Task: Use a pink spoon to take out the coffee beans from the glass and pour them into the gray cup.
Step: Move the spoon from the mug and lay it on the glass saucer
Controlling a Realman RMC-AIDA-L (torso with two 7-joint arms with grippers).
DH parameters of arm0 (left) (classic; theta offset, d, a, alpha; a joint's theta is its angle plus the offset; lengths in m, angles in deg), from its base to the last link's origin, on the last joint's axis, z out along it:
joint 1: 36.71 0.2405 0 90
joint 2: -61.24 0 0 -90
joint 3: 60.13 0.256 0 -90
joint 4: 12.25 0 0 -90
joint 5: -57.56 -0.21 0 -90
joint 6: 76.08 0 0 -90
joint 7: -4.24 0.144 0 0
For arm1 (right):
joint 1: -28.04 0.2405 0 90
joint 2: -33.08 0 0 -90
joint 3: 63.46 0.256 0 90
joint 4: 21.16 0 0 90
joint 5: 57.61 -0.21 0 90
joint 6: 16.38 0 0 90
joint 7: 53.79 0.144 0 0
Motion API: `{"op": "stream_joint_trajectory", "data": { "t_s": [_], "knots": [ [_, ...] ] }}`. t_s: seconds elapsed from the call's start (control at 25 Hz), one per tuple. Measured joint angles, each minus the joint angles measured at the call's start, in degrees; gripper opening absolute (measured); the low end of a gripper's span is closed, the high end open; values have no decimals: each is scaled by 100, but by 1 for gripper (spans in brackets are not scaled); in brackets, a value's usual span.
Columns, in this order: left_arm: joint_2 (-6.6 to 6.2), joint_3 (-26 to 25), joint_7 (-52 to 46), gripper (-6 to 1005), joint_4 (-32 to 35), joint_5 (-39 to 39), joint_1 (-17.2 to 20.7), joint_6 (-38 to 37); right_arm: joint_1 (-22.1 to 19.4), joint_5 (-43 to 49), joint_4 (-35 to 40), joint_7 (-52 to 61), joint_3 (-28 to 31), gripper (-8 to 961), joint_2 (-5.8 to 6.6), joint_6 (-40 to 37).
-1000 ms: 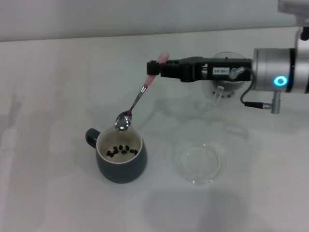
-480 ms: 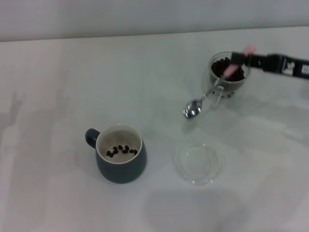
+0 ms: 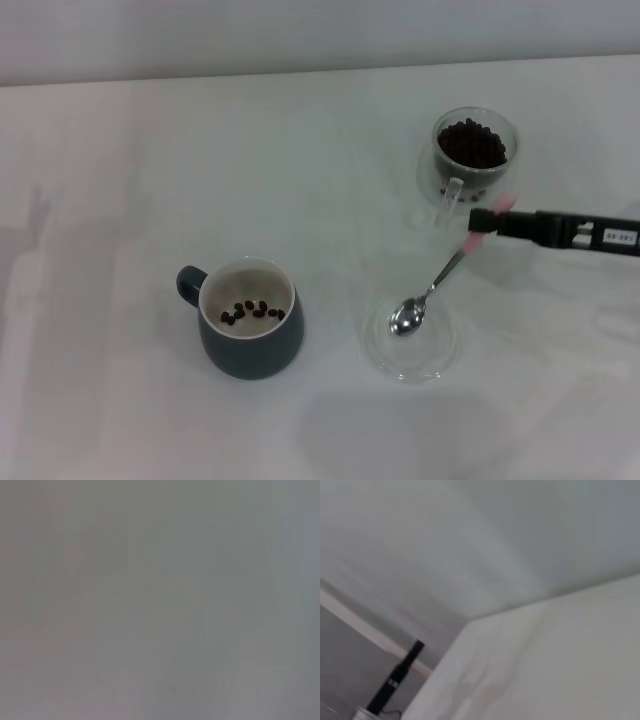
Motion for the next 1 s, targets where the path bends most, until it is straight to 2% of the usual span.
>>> {"op": "stream_joint_trajectory", "data": {
  "t_s": [0.24, 1.0],
  "knots": [
    [0, 0, 0, 883, 7, 0, 26, -1, 26, 380, 0, -2, -10, 146, -164, -354],
    [7, 0, -14, 883, 54, 0, 31, -16, 22, 748, -15, -45, 2, 154, -277, -635]
  ]
}}
